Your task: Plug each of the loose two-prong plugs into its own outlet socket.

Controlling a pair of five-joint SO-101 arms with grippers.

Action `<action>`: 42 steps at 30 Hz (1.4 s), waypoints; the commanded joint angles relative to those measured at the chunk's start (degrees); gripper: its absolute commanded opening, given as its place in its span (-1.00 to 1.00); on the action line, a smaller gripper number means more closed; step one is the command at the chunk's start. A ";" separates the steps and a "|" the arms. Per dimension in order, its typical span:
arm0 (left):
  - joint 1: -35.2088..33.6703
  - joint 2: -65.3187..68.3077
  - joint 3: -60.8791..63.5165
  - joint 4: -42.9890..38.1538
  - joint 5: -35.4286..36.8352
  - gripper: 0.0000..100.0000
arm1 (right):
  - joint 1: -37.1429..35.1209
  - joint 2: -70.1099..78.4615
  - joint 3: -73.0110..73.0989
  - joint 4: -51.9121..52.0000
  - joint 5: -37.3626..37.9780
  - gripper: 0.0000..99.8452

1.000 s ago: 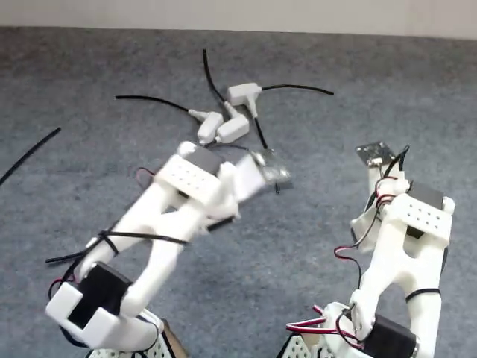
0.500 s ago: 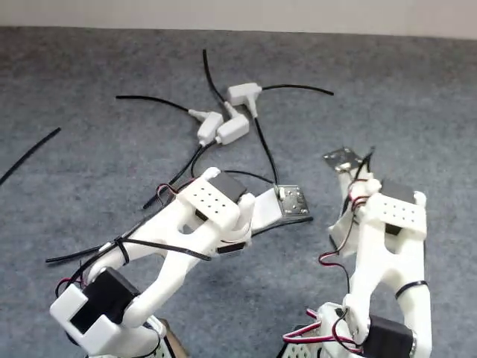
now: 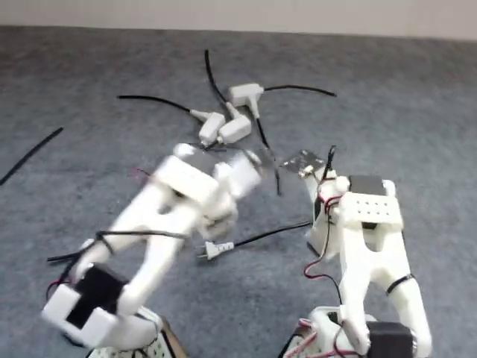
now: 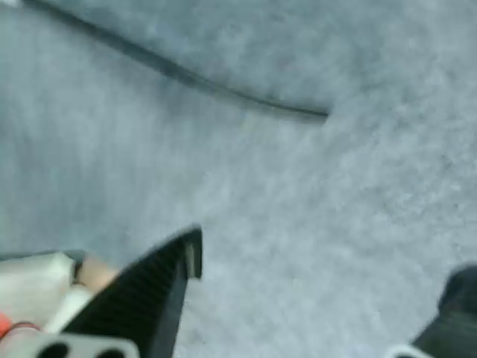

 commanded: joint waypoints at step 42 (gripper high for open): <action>-69.32 -9.36 4.18 -15.65 -16.62 -0.57 | -40.84 17.10 -6.64 -22.29 11.52 -0.07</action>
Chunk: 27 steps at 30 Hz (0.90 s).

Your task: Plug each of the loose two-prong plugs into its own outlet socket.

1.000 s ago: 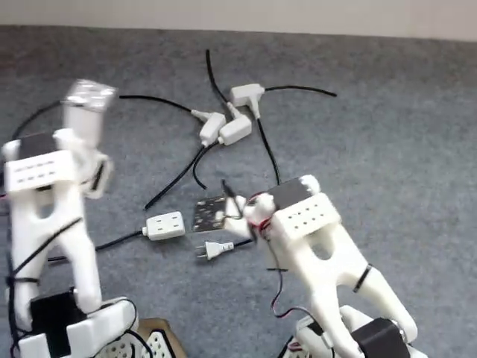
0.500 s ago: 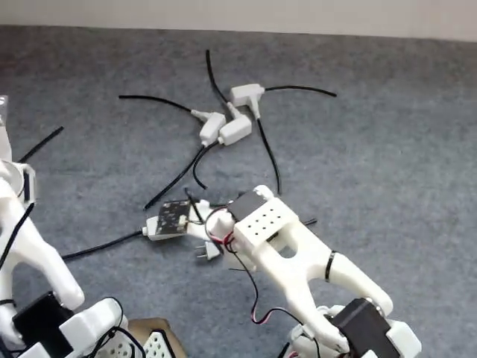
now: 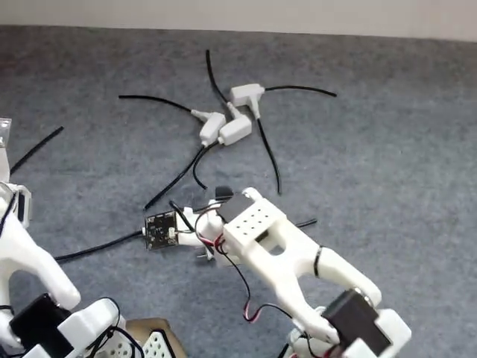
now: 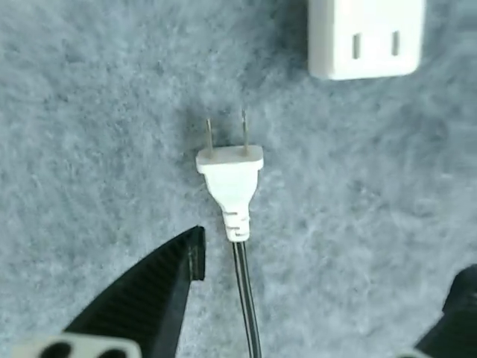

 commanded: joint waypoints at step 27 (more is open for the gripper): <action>-3.03 -0.57 -0.84 -0.35 -2.99 -0.57 | 1.45 2.24 8.75 -7.96 -4.84 -0.40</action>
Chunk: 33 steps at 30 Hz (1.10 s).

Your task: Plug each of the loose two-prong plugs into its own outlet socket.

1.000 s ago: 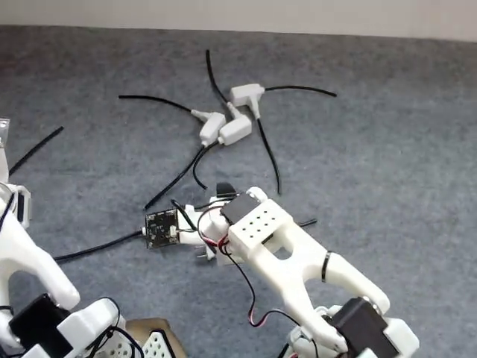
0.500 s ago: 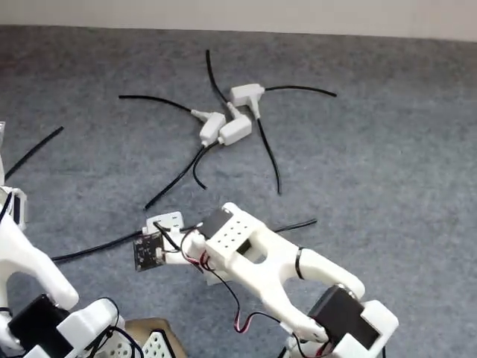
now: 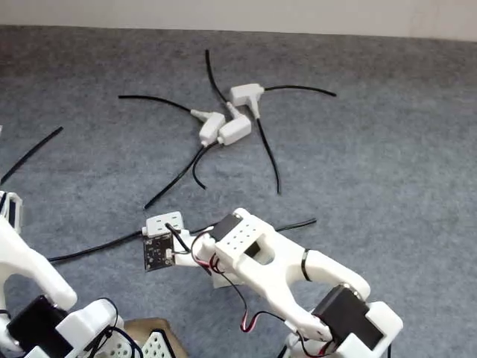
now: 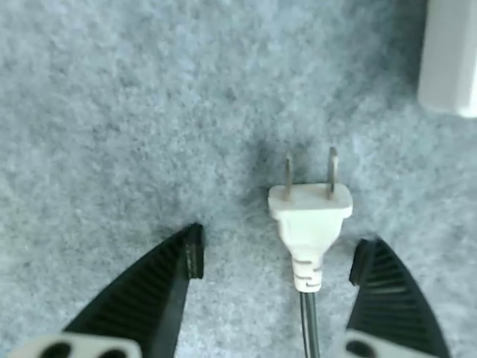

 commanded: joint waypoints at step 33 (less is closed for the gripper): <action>4.35 -1.19 -0.75 -0.26 -6.77 -0.57 | 9.36 -0.75 -4.70 -1.19 -22.33 -0.99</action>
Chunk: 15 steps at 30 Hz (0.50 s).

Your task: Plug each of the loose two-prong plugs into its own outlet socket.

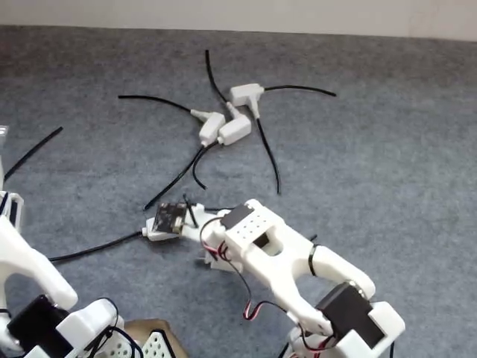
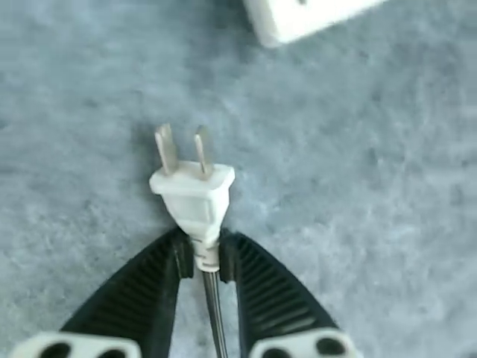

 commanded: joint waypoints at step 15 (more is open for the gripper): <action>24.48 -41.54 34.15 -22.42 14.68 -0.77 | 7.78 -14.11 -6.81 -8.75 -24.18 -0.99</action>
